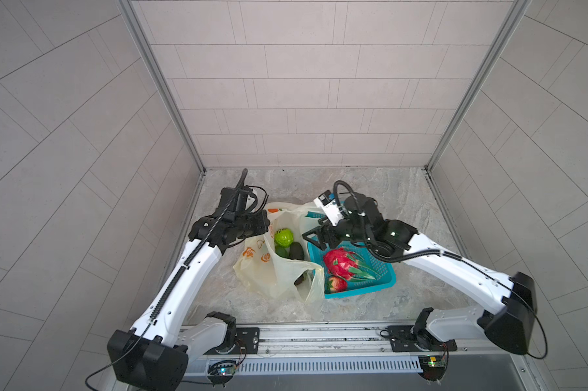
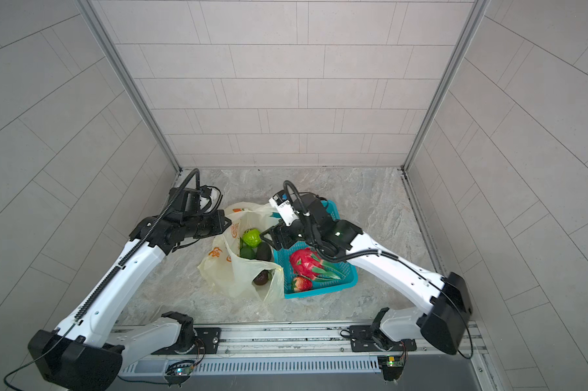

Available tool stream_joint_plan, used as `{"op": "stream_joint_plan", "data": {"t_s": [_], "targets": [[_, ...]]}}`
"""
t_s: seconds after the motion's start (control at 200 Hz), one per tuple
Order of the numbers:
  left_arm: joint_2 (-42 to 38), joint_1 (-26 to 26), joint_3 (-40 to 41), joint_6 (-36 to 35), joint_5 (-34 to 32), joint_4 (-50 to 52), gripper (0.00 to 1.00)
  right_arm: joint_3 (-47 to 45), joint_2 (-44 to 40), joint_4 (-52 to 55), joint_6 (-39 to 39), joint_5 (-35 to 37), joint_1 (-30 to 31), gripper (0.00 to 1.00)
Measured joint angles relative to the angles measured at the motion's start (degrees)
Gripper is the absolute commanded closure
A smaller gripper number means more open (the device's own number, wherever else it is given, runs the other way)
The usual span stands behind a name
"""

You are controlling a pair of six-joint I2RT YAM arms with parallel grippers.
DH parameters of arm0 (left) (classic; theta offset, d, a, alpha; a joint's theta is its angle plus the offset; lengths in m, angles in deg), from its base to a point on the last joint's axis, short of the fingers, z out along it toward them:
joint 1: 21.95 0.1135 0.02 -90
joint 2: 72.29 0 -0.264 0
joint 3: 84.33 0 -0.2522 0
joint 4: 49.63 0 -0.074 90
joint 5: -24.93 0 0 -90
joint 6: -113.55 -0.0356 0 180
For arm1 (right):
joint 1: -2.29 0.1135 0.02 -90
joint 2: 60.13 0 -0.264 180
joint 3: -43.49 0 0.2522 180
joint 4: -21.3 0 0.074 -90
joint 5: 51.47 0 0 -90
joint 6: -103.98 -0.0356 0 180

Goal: Place the fruits into the plastic bag
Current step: Place the fruit in the plastic bag, then pick up the fruit from the bin.

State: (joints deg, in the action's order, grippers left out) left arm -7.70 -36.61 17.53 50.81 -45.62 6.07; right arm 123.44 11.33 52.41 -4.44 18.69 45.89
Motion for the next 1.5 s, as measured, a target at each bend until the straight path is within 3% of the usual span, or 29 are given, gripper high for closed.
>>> {"op": "stream_joint_plan", "data": {"t_s": [0.17,0.38,0.485,0.686,0.801,1.046,1.306,1.501], "targets": [[0.66,0.0,0.0,0.35,-0.37,-0.22,1.0,-7.04,-13.53,1.75,-3.15,4.31,-9.33,0.19],[0.66,0.0,0.0,0.37,-0.37,-0.39,1.0,-15.76,-16.46,8.72,-5.62,9.94,-14.75,0.18],[0.66,0.0,0.0,0.35,-0.24,-0.44,1.0,-17.18,-14.36,12.59,-4.85,9.97,-13.33,0.17],[0.66,0.0,0.0,0.24,-0.2,-0.42,1.0,-17.97,-8.11,15.45,-2.05,10.19,-3.52,0.13],[0.68,0.0,0.0,0.2,-0.24,-0.42,1.0,-18.23,-5.16,15.32,-1.07,10.71,-1.05,0.12],[1.86,0.0,0.0,0.22,-0.13,-0.5,1.0,-16.59,3.65,14.97,0.79,15.15,2.08,0.11],[1.92,0.0,0.0,0.31,-0.15,-0.52,1.0,-8.57,15.89,17.84,1.84,21.27,2.67,0.13],[1.92,0.0,0.0,0.33,0.0,-0.52,1.0,-4.61,20.39,16.28,1.51,21.68,2.43,0.25]]}}
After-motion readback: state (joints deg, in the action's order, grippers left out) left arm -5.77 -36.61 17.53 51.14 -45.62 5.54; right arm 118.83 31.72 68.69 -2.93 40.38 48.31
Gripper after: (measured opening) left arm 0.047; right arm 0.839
